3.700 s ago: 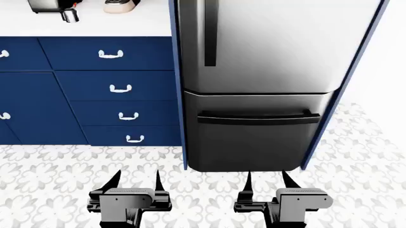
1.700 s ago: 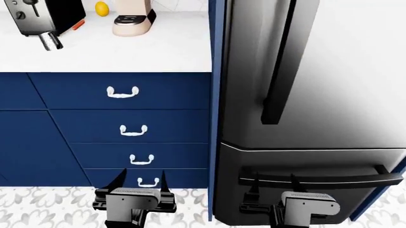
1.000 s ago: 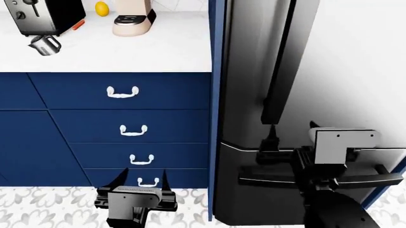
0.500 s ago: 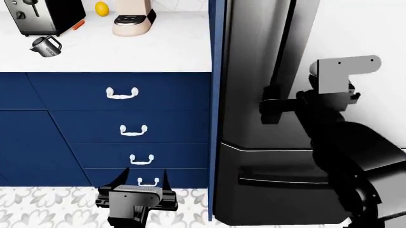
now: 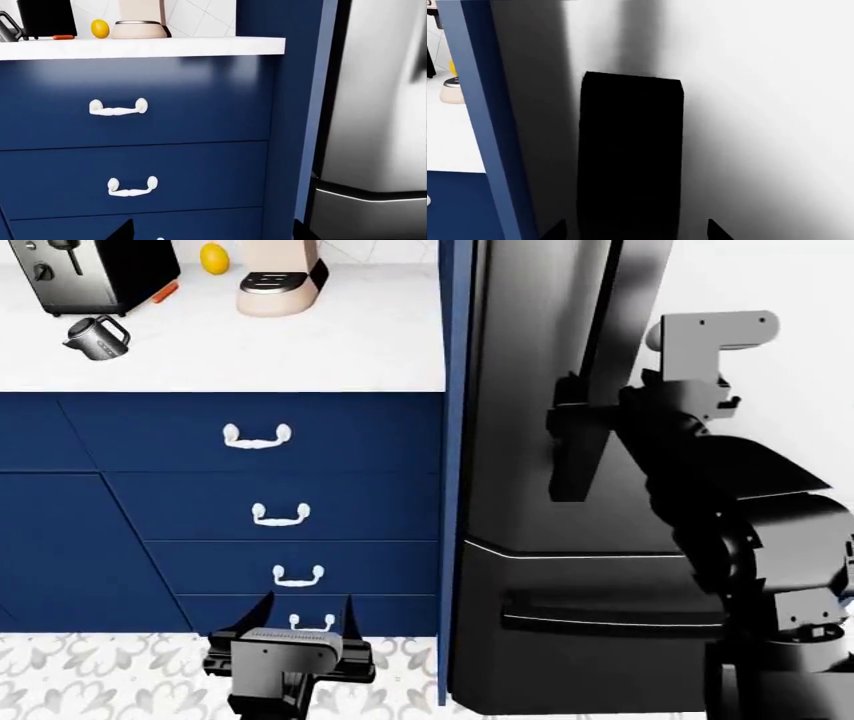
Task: Open the fridge door
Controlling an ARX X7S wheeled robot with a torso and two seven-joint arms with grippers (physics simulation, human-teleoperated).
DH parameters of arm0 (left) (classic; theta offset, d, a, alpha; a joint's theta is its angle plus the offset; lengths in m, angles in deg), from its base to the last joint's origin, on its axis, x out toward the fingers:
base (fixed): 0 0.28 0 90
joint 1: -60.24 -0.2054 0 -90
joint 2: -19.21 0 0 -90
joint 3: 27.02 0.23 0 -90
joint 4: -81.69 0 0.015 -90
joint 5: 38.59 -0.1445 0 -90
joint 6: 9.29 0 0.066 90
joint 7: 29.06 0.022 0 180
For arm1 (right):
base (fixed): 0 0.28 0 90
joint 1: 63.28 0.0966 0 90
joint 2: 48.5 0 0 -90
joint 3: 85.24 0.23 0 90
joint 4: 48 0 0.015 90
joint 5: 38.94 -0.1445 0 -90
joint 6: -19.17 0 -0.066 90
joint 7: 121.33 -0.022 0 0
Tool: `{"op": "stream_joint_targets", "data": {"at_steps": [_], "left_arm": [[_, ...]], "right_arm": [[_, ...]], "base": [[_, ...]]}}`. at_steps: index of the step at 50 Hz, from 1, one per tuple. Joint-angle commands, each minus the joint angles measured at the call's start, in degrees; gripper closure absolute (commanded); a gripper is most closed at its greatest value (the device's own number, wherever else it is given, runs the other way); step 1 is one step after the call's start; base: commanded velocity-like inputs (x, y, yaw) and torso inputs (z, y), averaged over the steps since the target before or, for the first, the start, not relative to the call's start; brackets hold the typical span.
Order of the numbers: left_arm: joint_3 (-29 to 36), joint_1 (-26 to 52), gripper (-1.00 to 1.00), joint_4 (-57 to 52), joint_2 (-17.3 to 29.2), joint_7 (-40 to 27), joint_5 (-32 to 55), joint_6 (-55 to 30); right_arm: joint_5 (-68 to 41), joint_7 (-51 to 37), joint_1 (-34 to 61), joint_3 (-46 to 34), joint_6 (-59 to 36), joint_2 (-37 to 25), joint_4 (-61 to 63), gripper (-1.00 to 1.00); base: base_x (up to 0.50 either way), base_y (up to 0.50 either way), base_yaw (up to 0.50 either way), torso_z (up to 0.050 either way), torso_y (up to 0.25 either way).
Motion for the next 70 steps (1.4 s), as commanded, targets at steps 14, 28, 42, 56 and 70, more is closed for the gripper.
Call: {"op": "stream_joint_targets", "data": {"at_steps": [14,28,42,56,70], "left_arm": [[0.8,-0.02,-1.0,-0.26,0.64,-0.55,0.83,-0.04],[1.2,0.06,-1.0,-0.22,0.94,-0.9,1.2,0.08],[1.71,0.49,-1.0,0.48,1.09,-1.06,1.46,0.5],[2.24,0.88,-1.0,0.65,1.31,-1.54,1.42,0.52],[2.85,0.8,-1.0,0.49,1.65,-2.02,1.2,0.75]], "right_arm": [[1.58,2.5,2.86,-2.44,5.51,1.14,-8.81,1.0],[-0.62,0.61,-1.77,-0.76,2.91,0.15,0.22,1.0],[-7.92,-2.98,-10.91,4.56,-7.06,-2.3,20.46,1.0],[-17.27,-6.54,-20.71,14.25,-16.92,-4.54,37.59,1.0],[-30.63,-5.09,-29.63,29.41,-21.3,-5.11,47.17,1.0]], "base": [[0.0,0.0,0.0,0.0,0.0],[0.0,0.0,0.0,0.0,0.0],[0.0,0.0,0.0,0.0,0.0],[0.0,0.0,0.0,0.0,0.001],[0.0,0.0,0.0,0.0,0.0]]}}
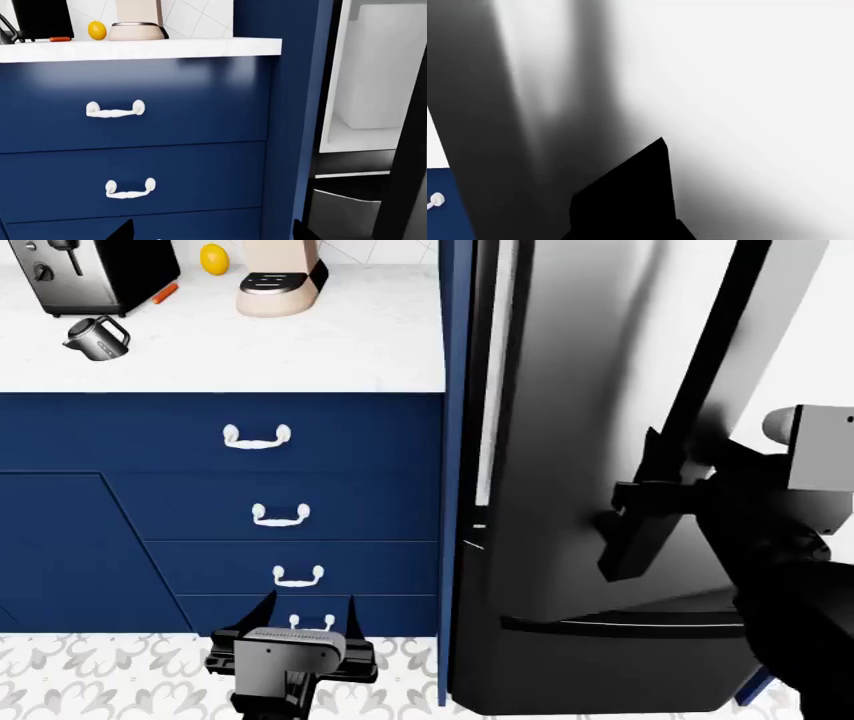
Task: Open the fridge door
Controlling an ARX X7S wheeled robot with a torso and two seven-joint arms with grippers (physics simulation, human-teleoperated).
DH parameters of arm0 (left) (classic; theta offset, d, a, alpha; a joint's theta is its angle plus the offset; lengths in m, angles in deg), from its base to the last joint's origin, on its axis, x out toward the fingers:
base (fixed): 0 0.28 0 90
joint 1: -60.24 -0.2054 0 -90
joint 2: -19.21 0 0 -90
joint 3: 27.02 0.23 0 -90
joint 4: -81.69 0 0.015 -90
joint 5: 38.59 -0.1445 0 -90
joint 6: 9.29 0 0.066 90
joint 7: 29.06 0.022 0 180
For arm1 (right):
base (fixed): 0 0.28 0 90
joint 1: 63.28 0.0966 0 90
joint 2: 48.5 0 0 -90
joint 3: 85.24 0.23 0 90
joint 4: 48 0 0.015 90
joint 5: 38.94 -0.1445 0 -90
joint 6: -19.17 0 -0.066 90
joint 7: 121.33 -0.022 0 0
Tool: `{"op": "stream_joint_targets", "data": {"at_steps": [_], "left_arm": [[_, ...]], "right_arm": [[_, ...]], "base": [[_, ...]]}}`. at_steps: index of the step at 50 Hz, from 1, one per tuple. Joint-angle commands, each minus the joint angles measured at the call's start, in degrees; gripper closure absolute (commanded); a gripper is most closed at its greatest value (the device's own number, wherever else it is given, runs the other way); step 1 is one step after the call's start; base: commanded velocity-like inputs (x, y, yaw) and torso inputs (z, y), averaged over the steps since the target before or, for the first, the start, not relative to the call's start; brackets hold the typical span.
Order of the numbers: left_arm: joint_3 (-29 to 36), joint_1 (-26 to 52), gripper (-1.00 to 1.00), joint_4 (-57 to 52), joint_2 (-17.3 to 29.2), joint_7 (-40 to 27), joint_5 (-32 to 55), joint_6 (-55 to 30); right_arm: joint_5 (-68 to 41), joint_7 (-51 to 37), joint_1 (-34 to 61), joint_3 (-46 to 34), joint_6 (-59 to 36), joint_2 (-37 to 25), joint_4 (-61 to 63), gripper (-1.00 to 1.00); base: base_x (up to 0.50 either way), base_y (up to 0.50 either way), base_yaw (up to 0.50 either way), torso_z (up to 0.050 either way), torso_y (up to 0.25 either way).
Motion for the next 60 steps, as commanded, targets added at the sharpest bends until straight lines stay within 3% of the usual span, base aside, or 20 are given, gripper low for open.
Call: {"op": "stream_joint_targets", "data": {"at_steps": [1,10,14,23,31,32,36,38,46,60], "left_arm": [[0.46,0.1,-1.0,-0.01,0.22,-0.39,-0.1,0.1],[0.63,-0.21,-1.0,-0.46,0.46,-0.64,0.2,0.15],[0.7,-0.51,-1.0,-0.69,0.6,-0.73,0.34,0.29],[0.96,-0.63,-1.0,-1.07,0.79,-1.05,0.37,0.13],[1.17,-0.11,-1.0,-0.57,0.8,-1.14,0.52,0.15],[1.2,-0.08,-1.0,-0.56,0.82,-1.15,0.56,0.14],[1.28,-0.15,-1.0,-0.65,0.91,-1.25,0.64,0.2],[1.33,-0.33,-1.0,-0.81,0.99,-1.33,0.65,0.25],[1.64,0.0,-1.0,-0.63,1.06,-1.59,0.52,0.17],[1.94,0.51,-1.0,-0.17,1.3,-1.78,0.71,0.32]], "right_arm": [[-15.15,3.66,-7.18,8.89,-5.38,0.57,8.3,1.0],[-31.41,-0.59,-7.08,21.21,-14.17,0.75,7.85,1.0],[-20.84,5.06,-8.21,12.67,-6.79,0.85,3.12,1.0],[-22.13,7.44,-12.9,16.84,-4.02,0.31,4.62,1.0],[-18.53,5.17,-10.75,12.26,-3.0,-0.09,5.71,1.0],[-18.97,5.07,-10.84,12.61,-3.09,-0.01,5.9,-1.0],[-22.93,3.9,-13.93,16.22,-4.12,-0.08,9.62,-1.0],[-21.03,4.7,-14.26,14.35,-2.68,0.67,9.07,-1.0],[-30.13,3.4,-24.05,27.72,-2.81,-0.19,16.41,-1.0],[-21.08,1.7,-24.5,21.97,0.48,1.96,19.47,-1.0]], "base": [[0.0,0.0,0.0,0.0,0.0],[0.0,0.0,0.0,0.0,0.0],[0.0,0.0,0.0,0.0,0.0],[0.0,0.0,0.0,-0.003,0.0],[0.0,0.0,0.0,-0.001,0.0],[0.0,0.0,0.0,0.0,0.0],[0.0,0.0,0.0,0.0,0.0],[0.0,0.0,0.0,0.0,0.0],[0.0,0.0,0.0,-0.001,0.0],[0.0,0.0,0.0,0.0,0.0]]}}
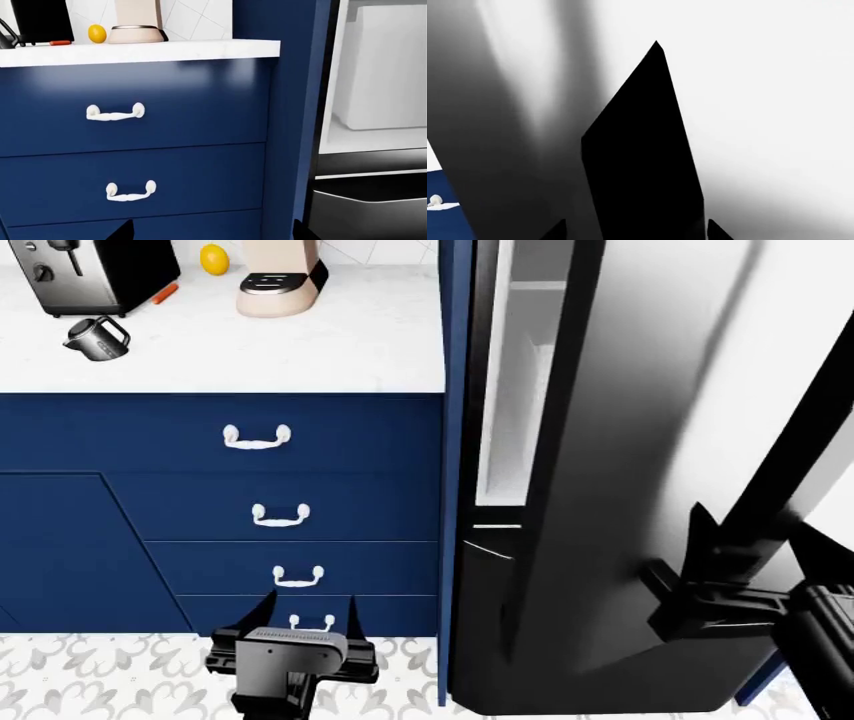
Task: Open the fridge door
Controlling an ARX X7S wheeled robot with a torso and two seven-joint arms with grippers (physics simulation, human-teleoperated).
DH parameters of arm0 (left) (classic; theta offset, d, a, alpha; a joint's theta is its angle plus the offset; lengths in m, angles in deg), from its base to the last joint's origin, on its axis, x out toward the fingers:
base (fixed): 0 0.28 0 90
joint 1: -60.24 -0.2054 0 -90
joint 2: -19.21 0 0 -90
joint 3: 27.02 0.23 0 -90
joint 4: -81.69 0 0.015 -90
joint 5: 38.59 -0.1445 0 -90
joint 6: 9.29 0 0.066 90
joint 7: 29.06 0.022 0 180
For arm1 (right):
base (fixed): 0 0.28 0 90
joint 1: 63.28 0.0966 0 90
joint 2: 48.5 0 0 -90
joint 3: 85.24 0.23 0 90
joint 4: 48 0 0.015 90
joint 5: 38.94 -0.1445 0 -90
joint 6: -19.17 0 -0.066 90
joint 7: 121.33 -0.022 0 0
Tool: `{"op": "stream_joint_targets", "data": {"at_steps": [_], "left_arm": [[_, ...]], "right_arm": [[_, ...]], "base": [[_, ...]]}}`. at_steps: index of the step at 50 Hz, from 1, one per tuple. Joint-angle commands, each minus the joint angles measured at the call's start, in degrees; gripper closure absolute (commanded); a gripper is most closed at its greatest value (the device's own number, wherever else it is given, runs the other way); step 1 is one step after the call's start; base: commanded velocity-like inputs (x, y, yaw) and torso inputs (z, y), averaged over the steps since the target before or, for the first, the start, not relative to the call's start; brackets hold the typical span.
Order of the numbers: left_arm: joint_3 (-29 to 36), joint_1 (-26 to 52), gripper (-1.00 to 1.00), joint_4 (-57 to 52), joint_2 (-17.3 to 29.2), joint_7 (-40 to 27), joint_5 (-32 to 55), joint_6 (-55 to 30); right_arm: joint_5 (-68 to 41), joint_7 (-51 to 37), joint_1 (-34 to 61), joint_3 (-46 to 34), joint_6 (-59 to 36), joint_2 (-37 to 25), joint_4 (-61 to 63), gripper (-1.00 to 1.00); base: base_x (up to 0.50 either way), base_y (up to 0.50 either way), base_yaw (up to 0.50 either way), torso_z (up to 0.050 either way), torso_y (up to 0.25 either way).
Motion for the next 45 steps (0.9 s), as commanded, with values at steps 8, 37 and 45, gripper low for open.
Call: {"op": "stream_joint_targets", "data": {"at_steps": [8,37,45], "left_arm": [[0.45,0.2,-1.0,0.29,0.28,-0.38,0.18,0.31],[1.08,0.15,-1.0,-0.18,0.78,-1.1,0.67,0.19],[1.22,0.2,-1.0,-0.07,0.91,-1.19,0.75,0.35]], "right_arm": [[-9.24,1.22,-11.08,6.5,3.58,0.21,9.37,-1.0],[10.3,-1.99,-13.72,-4.61,19.03,0.95,8.96,-1.0],[4.81,-1.66,-27.92,2.21,34.28,-1.52,10.3,-1.0]], "base": [[0.0,0.0,0.0,0.0,0.0],[0.0,0.0,0.0,0.0,0.0],[0.0,0.0,0.0,0.0,0.0]]}}
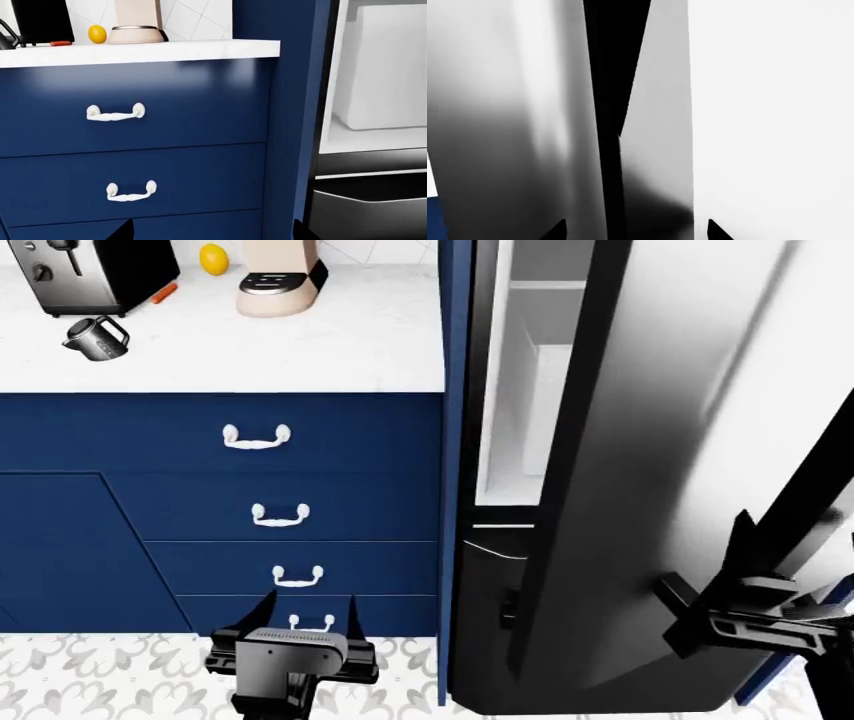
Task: Open the fridge door
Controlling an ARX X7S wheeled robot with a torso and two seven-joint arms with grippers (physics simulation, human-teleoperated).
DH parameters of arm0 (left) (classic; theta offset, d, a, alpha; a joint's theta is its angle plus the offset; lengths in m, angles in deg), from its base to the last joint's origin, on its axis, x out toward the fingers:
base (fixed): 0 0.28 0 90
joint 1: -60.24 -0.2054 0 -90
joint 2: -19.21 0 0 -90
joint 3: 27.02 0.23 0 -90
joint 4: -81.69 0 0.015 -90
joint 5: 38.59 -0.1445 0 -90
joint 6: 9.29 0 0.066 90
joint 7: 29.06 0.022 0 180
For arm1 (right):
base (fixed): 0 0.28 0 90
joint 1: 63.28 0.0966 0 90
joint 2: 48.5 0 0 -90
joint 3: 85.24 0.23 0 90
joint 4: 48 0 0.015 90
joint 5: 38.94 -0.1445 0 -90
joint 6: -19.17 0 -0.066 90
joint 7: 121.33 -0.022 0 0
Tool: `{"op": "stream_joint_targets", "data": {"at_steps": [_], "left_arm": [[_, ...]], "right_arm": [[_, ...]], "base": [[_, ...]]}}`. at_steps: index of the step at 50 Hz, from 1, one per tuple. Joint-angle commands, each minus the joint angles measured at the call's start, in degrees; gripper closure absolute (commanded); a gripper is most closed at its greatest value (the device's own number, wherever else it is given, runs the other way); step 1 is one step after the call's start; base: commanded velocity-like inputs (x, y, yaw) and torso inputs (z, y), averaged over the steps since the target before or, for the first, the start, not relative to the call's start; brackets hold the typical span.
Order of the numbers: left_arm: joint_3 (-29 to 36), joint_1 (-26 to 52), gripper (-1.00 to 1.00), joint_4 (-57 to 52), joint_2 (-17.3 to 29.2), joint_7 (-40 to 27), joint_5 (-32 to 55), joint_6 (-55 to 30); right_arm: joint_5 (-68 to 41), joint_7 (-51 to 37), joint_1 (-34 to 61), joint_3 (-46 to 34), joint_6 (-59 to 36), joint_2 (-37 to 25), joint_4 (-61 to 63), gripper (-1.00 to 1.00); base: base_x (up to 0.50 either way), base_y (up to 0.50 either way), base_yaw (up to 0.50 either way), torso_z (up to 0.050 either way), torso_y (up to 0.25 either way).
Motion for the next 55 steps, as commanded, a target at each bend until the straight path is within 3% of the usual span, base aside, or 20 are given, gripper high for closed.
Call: {"op": "stream_joint_targets", "data": {"at_steps": [1,8,15,19,22,28,32,35,42,47,55], "left_arm": [[0.19,0.14,-1.0,0.15,0.18,-0.13,0.2,0.12],[0.31,0.19,-1.0,0.27,0.32,-0.22,0.3,0.26],[0.46,0.09,-1.0,0.11,0.47,-0.42,0.33,0.28],[0.56,0.1,-1.0,-0.22,0.57,-0.58,0.37,0.0],[0.61,0.12,-1.0,-0.21,0.61,-0.62,0.45,0.01],[0.74,0.15,-1.0,-0.2,0.7,-0.72,0.52,0.05],[0.81,0.17,-1.0,-0.19,0.75,-0.78,0.62,0.06],[0.87,0.18,-1.0,-0.2,0.79,-0.87,0.63,0.06],[1.02,0.23,-1.0,-0.19,0.9,-0.97,0.73,0.08],[1.11,0.25,-1.0,-0.16,0.96,-1.05,0.85,0.16],[1.28,0.3,-1.0,-0.15,1.08,-1.19,0.93,0.19]], "right_arm": [[-4.27,1.41,-14.55,5.23,16.84,-1.39,1.49,-1.0],[-2.57,4.99,-20.25,7.79,24.05,1.08,1.53,-1.0],[4.81,10.68,-20.45,1.08,29.26,1.79,0.71,-1.0],[7.72,13.73,-19.89,-4.18,31.37,-0.69,1.41,-1.0],[6.84,9.17,-20.52,-8.03,33.65,-6.28,1.61,-1.0],[5.56,7.76,-24.81,-10.42,41.04,-10.77,1.53,-1.0],[7.54,4.42,-26.39,-15.74,45.75,-18.46,1.63,-1.0],[8.07,3.06,-27.04,-17.56,47.71,-20.28,1.44,-1.0],[8.92,1.65,-23.51,-22.29,47.19,-22.45,1.32,-1.0],[8.78,-1.24,-14.5,-30.18,42.59,-24.5,1.28,-1.0],[7.28,-5.31,4.08,-45.18,30.9,-22.35,1.17,-1.0]], "base": [[0.0,0.0,0.0,0.0,0.0],[0.0,0.0,0.0,0.0,0.0],[0.0,0.0,0.0,0.0,0.0],[0.0,0.0,0.0,0.0,0.0],[0.0,0.0,0.0,0.0,0.0],[0.0,0.0,0.0,0.0,0.0],[0.0,0.0,0.0,0.0,0.0],[0.0,0.0,0.0,0.0,0.0],[0.0,0.0,0.0,0.0,0.0],[0.0,0.0,0.0,0.0,0.0],[0.0,0.0,0.0,0.0,0.0]]}}
